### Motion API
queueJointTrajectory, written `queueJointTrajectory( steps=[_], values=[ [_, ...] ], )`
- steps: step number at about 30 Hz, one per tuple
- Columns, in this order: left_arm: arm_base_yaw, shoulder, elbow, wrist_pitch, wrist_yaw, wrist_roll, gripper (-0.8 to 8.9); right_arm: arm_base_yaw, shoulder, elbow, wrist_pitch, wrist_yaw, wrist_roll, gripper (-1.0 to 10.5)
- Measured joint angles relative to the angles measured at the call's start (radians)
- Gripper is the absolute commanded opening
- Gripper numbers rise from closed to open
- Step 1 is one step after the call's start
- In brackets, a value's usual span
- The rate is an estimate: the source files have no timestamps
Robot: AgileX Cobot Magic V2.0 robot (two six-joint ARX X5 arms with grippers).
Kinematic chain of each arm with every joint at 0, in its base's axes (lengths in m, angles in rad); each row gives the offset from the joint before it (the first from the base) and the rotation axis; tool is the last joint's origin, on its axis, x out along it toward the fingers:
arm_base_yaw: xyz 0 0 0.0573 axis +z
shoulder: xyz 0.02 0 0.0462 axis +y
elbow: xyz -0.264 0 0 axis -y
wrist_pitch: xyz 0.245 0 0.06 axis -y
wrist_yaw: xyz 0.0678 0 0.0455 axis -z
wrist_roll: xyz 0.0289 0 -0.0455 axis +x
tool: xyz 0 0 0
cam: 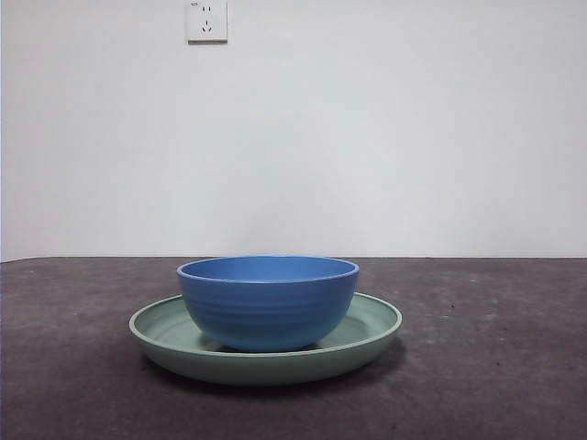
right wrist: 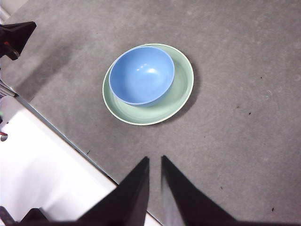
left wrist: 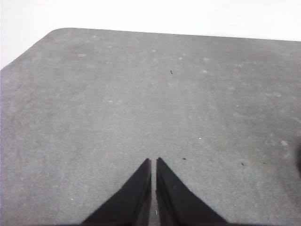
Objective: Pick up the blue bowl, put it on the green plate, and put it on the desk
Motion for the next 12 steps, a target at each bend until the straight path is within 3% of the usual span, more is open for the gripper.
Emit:
queueJointTrajectory(
  steps=[12],
  values=[
    [0.000, -0.034, -0.020, 0.054, 0.000, 0.000, 0.19, 0.000, 0.000, 0.000, 0.000, 0.000, 0.000, 0.4]
  ],
)
